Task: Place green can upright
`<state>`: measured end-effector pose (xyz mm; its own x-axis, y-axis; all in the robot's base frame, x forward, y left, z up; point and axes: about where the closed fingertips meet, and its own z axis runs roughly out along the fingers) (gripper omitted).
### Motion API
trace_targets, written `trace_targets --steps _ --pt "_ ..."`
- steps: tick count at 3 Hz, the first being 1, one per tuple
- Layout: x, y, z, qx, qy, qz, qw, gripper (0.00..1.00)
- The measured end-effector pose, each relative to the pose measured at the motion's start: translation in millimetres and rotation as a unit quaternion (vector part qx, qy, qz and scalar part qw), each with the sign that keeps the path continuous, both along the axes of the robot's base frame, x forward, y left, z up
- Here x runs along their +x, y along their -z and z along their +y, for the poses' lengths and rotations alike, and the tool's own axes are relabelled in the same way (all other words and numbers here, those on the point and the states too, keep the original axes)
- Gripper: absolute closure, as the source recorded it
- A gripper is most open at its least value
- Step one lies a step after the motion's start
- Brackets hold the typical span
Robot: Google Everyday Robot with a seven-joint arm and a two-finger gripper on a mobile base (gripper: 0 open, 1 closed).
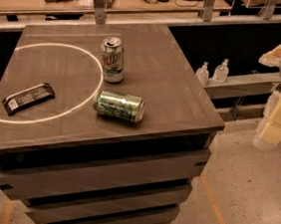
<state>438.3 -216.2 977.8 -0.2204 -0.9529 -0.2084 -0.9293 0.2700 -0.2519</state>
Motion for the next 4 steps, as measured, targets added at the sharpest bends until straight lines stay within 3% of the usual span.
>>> trace_targets --steps 1,2,3,4 --pt "2 -1 2 0.0 -0.003 -0.003 1.0 0.0" --pt "21 2 24 -0.001 -0.032 -0.001 0.9995 0.0" --pt "73 22 96 -0.004 -0.11 0.018 0.9937 0.0" --pt "100 35 145 -0.008 -0.157 0.03 0.9872 0.0"
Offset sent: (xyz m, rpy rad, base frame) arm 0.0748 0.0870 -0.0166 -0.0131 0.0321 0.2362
